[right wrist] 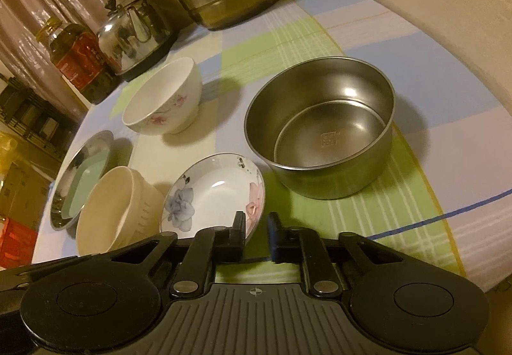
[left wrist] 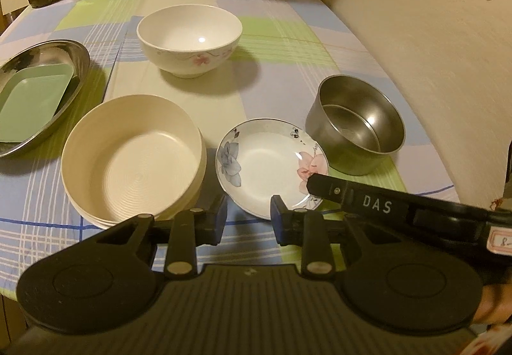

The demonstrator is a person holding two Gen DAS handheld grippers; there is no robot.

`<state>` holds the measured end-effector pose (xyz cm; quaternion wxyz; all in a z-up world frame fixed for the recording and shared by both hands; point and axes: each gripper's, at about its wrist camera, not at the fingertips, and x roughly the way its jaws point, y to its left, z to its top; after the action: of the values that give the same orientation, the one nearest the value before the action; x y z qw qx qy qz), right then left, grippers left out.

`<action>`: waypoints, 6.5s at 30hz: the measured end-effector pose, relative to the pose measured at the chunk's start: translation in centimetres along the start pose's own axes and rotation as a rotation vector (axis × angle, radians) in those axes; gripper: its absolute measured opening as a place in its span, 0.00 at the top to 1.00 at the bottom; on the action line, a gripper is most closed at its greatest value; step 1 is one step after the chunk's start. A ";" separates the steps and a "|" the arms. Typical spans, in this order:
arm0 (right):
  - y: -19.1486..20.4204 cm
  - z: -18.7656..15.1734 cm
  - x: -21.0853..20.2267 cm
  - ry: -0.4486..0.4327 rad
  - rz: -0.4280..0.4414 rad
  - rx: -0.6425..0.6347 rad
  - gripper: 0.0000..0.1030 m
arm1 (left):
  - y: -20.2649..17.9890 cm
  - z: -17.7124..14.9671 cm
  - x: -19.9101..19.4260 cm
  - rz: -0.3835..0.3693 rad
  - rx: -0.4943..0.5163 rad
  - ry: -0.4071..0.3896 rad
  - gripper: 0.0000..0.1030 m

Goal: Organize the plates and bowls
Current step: 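Move the right tool to the floral saucer and grip its rim, then lift the floral saucer with the right tool and carry it over the basin, then lower the saucer onto the green plate and open the right tool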

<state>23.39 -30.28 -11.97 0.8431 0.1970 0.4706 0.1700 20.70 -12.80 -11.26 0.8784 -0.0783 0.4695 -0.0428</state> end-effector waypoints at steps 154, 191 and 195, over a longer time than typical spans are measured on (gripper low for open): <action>28.3 0.9 14.7 0.133 0.013 -0.101 0.91 | 32.2 8.7 -2.6 0.024 -0.027 -0.041 0.92; 29.0 2.0 14.8 0.043 -0.039 -0.058 0.52 | 33.5 10.5 -1.9 -0.001 0.009 -0.034 0.88; 29.2 1.5 12.9 0.033 0.016 -0.050 0.50 | 32.9 9.8 -4.3 0.015 0.023 -0.060 0.81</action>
<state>28.20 0.76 -6.28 0.8384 0.1767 0.4787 0.1915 26.49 21.16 -8.25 0.8933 -0.0661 0.4429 -0.0390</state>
